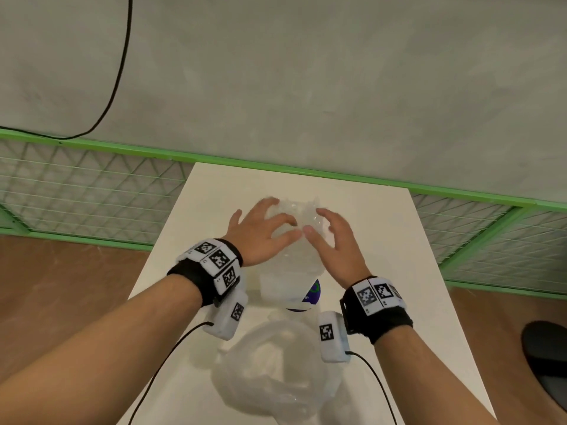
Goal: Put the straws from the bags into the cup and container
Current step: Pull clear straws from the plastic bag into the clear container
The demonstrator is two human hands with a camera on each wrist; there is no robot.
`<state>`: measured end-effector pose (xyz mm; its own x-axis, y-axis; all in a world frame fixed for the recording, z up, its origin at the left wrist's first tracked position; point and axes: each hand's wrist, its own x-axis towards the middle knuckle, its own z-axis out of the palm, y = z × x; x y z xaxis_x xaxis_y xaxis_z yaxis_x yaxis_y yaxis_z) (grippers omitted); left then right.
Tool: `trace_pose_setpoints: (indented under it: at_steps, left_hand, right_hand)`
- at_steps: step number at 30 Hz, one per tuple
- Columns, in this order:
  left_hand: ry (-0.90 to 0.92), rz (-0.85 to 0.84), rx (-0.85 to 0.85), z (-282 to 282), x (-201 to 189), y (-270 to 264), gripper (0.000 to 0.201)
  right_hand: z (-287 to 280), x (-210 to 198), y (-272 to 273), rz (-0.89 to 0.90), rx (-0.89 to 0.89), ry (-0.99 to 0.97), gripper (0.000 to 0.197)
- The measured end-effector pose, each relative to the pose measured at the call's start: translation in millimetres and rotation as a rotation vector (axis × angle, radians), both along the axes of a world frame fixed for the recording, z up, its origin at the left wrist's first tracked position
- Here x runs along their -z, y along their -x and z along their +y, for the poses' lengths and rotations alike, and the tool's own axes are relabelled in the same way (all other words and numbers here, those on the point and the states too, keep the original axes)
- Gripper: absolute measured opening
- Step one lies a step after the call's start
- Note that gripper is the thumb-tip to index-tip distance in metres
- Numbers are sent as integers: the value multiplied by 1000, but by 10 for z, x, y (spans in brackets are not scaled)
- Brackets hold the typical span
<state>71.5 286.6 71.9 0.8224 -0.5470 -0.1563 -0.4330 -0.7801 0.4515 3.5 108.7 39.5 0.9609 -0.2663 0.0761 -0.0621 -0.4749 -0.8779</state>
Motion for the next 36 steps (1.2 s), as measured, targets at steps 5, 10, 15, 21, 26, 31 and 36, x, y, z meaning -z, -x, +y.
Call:
trace_pose_setpoints:
  at_steps: [5,10,15,21,26,31,36]
  left_hand:
    - [73,-205,-44,-46,73,-130,38]
    - [-109,-166,59,-188,187,-72,59]
    - [-84,-215,63,-75,106,-1,52]
    - [-192,-155,53,-177,-3,-150,67]
    - [-359,-67,103,-373,-112,-309,80]
    - [-74,-110,40,-332,-167,-308,72]
    - [93,-266,-82,-105,-311,48,51]
  right_hand:
    - [147,-98,-173,-27,-101,485,52]
    - [201,-122,-316,221,3,728,51]
    - [198,-201,-485,235,104,694,44]
    - [225,-156,-424,46,185,250,44]
    - [204,-93,-171,27,41,306,48]
    - [175,-58,-38,207,-99,513,51]
    - [82,-179,183,-40,72,185,42]
